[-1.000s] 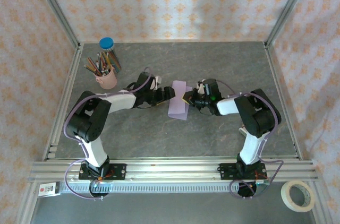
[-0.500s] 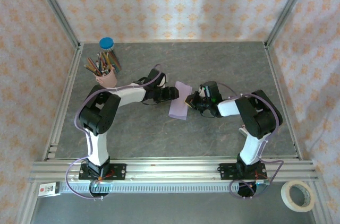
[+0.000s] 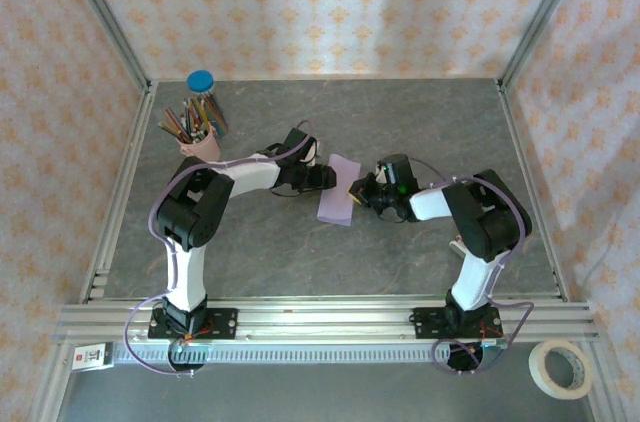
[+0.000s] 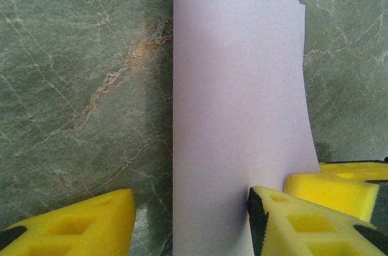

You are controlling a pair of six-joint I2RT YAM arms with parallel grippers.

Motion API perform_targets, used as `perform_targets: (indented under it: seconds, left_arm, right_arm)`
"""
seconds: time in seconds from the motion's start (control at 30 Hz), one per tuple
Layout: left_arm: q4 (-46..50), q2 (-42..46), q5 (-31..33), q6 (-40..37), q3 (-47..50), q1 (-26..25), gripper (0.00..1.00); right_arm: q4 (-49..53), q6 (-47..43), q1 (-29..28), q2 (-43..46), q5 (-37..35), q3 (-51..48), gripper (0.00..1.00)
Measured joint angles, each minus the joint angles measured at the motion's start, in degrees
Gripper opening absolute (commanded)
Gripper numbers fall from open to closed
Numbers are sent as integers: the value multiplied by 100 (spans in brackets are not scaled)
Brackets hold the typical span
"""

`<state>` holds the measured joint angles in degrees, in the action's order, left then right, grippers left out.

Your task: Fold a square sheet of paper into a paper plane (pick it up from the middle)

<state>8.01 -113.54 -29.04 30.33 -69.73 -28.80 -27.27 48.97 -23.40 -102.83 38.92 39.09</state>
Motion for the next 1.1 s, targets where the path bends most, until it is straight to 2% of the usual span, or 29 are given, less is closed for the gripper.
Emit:
perform_targets:
  seconds: [0.1, 0.27, 0.43, 0.67, 0.8, 0.93, 1.1]
  left_arm:
    - [50, -24, 90, -72, -22, -4, 48]
    - [83, -63, 251, -203, -37, -35, 48]
    - [98, -72, 407, -345, -35, -85, 48]
    - [94, -96, 428, -391, -35, -85, 48]
    - [96, -101, 564, -387, -37, -122, 44]
    - [103, -114, 682, -358, -35, -133, 40]
    - [105, -131, 732, -317, -35, -142, 40]
  right_arm:
    - [0, 46, 0, 0, 0, -7, 1]
    - [70, 68, 26, 92, -22, -55, 15]
    - [507, -120, 129, 627, -352, -52, 25]
    - [914, -315, 258, 1106, -922, -52, 27]
    - [1060, -317, 258, 1150, -1156, -52, 27]
    - [1062, -317, 258, 1193, -1266, -52, 27]
    - [1056, -315, 258, 1193, -1281, -52, 27]
